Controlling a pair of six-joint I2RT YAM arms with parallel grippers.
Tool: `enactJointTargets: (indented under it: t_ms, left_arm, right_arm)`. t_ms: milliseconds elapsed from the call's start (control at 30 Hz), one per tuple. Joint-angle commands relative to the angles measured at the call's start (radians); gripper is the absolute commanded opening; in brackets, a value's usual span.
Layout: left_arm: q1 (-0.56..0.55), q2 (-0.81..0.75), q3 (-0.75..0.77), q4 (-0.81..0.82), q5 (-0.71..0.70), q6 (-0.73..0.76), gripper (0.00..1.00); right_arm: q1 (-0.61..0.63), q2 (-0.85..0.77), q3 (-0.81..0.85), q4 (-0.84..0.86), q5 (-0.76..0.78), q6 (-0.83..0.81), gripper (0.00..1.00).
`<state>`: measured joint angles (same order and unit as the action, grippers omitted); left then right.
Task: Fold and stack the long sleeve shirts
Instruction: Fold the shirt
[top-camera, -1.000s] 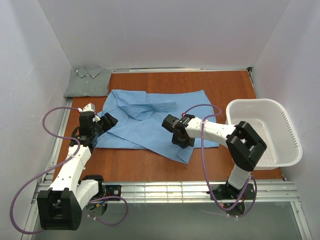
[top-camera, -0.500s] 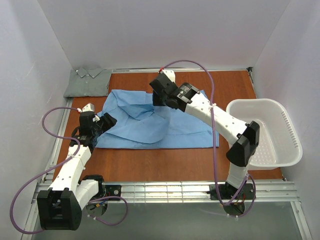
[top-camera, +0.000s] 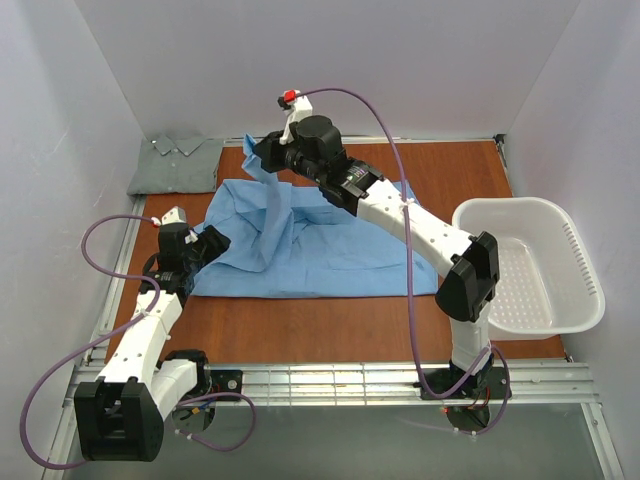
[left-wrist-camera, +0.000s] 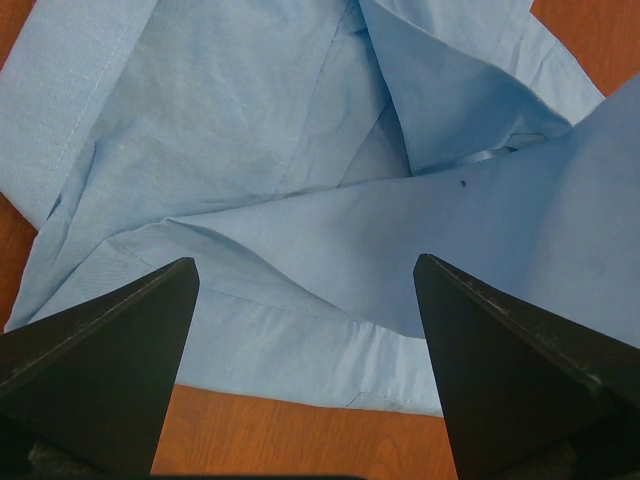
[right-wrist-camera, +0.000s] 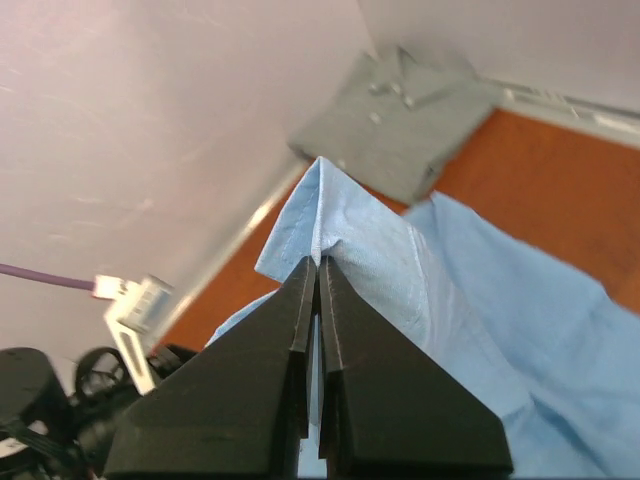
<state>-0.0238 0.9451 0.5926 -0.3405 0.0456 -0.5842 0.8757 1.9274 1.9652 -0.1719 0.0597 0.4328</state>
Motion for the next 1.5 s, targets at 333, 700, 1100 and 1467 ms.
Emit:
enactJointTargets:
  t_ms: [333, 700, 1100, 1467]
  left_arm:
    - [-0.004, -0.032, 0.000, -0.014, -0.018, 0.001, 0.83]
    - [-0.004, -0.058, -0.022, 0.032, 0.198, 0.006, 0.69]
    - [-0.045, 0.082, -0.030, 0.115, 0.330, -0.120, 0.65]
    - [-0.128, 0.326, 0.016, 0.264, 0.216, -0.197, 0.62]
  right_arm:
    - [-0.057, 0.058, 0.006, 0.522, -0.167, 0.138, 0.01]
    - [-0.112, 0.013, -0.242, 0.545, -0.130, 0.130, 0.01]
    - [-0.159, -0.004, -0.246, 0.623, -0.136, 0.210, 0.01]
    - [-0.201, -0.047, -0.285, 0.676, -0.162, 0.250, 0.01]
